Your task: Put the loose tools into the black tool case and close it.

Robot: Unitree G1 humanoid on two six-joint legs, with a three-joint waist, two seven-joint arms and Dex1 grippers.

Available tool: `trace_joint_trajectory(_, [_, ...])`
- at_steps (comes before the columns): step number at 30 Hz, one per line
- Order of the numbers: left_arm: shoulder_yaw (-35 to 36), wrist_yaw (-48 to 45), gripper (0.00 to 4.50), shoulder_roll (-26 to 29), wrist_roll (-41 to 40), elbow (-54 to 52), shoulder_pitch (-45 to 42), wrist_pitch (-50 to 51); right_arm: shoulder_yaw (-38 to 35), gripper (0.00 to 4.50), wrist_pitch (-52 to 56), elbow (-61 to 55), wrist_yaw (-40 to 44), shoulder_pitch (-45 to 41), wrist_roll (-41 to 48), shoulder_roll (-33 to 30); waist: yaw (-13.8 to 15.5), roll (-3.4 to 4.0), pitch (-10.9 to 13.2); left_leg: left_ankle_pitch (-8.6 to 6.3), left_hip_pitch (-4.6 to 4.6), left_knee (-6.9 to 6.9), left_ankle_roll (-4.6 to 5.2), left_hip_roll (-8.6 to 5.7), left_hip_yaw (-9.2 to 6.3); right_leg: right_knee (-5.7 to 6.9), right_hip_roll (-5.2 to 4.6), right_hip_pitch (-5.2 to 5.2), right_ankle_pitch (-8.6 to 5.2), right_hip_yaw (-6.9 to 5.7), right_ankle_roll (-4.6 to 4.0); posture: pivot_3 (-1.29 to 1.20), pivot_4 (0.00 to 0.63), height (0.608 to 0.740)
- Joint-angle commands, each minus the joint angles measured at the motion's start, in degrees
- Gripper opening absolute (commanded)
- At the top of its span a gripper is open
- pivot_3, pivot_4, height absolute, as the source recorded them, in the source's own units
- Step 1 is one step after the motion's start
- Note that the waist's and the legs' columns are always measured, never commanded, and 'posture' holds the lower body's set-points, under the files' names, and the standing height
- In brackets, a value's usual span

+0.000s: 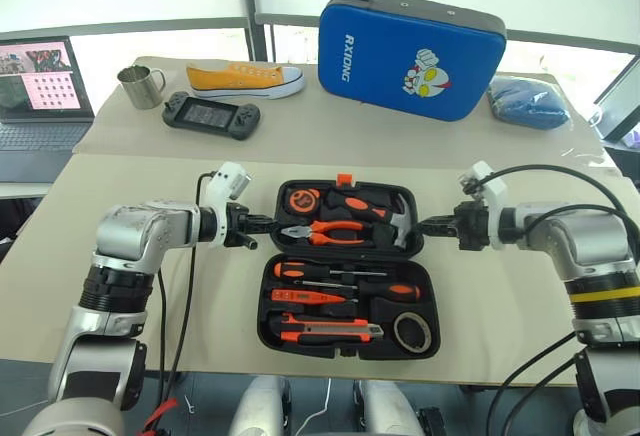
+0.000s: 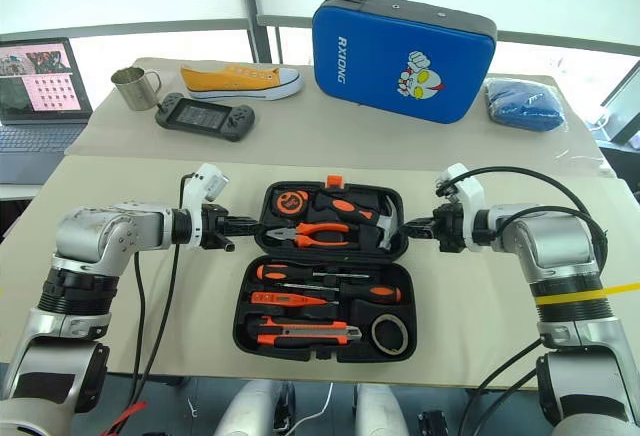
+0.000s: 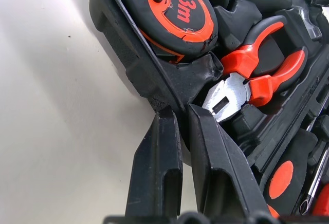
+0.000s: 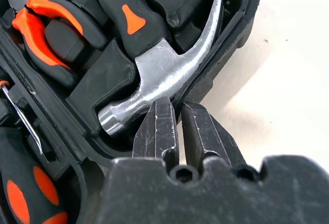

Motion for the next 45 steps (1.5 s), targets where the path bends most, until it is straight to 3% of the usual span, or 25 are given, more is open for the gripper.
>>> trace_joint_trajectory(1, [0.77, -2.12, 0.0, -1.01, -2.17, -4.2, 0.29, -2.74, -4.26, 0.07, -0.52, -5.53, -1.97, -0.73, 3.1, 2.5, 0.0, 0.0, 0.0, 0.01, -0.01, -0.01, 0.0, 0.0, 0.0, 0.0, 0.0, -0.02, 0.01, 0.0, 0.01, 0.0, 0.15, 0.74])
trace_joint_trajectory(6, [4.21, -0.61, 0.0, -3.44, -1.75, -10.05, 2.42, -11.25, -8.72, 0.07, -3.1, -10.97, -6.42, -0.52, 3.49, 5.46, 0.03, -0.01, 0.01, 0.03, -0.16, -0.03, -0.01, 0.03, 0.0, 0.02, -0.02, -0.19, 0.02, 0.01, -0.01, 0.0, 0.15, 0.74])
trace_joint_trajectory(13, [4.5, 3.19, 0.0, -5.16, 5.4, -13.05, 6.22, -27.34, -12.81, 0.07, -9.88, -18.95, -12.16, 2.6, 1.43, 7.74, 0.48, -0.01, 0.02, 0.03, -0.26, -0.12, -0.01, 0.02, 0.0, -0.05, -0.08, -0.27, 0.05, 0.0, 0.03, 0.0, 0.15, 0.74])
trace_joint_trajectory(19, [0.52, 9.91, 0.0, -5.2, 21.4, -9.0, 14.76, -52.93, -8.56, 0.07, -22.99, -27.55, -12.29, 17.32, -5.47, 6.76, 0.95, 0.0, 0.01, 0.01, -0.27, -0.25, 0.02, 0.0, 0.02, -0.06, -0.06, -0.22, 0.06, -0.03, 0.04, 0.0, 0.15, 0.74])
trace_joint_trajectory(27, [2.47, 16.38, 0.0, -8.1, 24.86, -13.0, 22.87, -59.22, -6.94, 0.07, -46.51, -27.89, -16.64, 31.09, -17.17, 7.91, 0.6, 0.0, -0.03, 0.0, 0.0, -0.2, 0.03, 0.07, 0.07, -0.15, -0.05, -0.04, 0.06, 0.01, 0.05, 0.0, 0.15, 0.74])
trace_joint_trajectory(34, [5.96, 16.7, 0.0, -6.93, 22.23, -20.08, 31.13, -54.88, -7.87, 0.07, -61.0, -26.34, -17.2, 38.5, -21.24, 6.94, 0.07, 0.0, -0.1, 0.01, 0.19, -0.2, 0.01, 0.13, 0.07, -0.13, -0.01, 0.13, 0.08, 0.02, 0.02, 0.0, 0.15, 0.74])
trace_joint_trajectory(35, [7.29, 16.24, 0.73, -6.42, 20.92, -21.42, 32.22, -53.57, -8.45, 0.0, -61.31, -27.12, -16.66, 39.78, -20.63, 6.59, 0.0, 0.0, -0.1, 0.01, 0.28, -0.22, 0.01, 0.15, 0.07, -0.13, -0.01, 0.21, 0.07, 0.02, 0.02, 0.0, 0.15, 0.74])
trace_joint_trajectory(36, [9.14, 15.19, 0.82, -5.4, 18.71, -23.14, 33.39, -51.25, -9.6, 0.8, -60.94, -28.39, -15.66, 41.27, -19.17, 5.92, -0.03, 0.0, -0.1, 0.01, 0.33, -0.25, 0.01, 0.17, 0.07, -0.14, -0.01, 0.26, 0.07, 0.02, 0.01, 0.0, 0.15, 0.74])
trace_joint_trajectory(41, [20.9, 5.91, 2.57, 4.52, 4.64, -28.33, 38.32, -37.37, -18.71, 2.45, -54.38, -36.08, -7.68, 49.52, -7.07, -0.28, -0.07, 0.01, -0.08, 0.01, 0.35, -0.25, 0.01, 0.27, 0.07, -0.13, -0.03, 0.26, 0.05, 0.01, -0.03, 0.0, 0.15, 0.74])
trace_joint_trajectory(45, [24.72, -2.85, 4.04, 13.14, 1.24, -25.24, 40.54, -34.89, -23.69, 3.82, -48.61, -41.96, 1.38, 58.58, 1.1, -5.92, 0.13, -0.01, -0.06, -0.02, 1.13, -0.36, 0.02, 0.31, 0.08, -0.35, -0.03, 1.07, -0.03, -0.06, -0.08, 0.0, 0.15, 0.74])
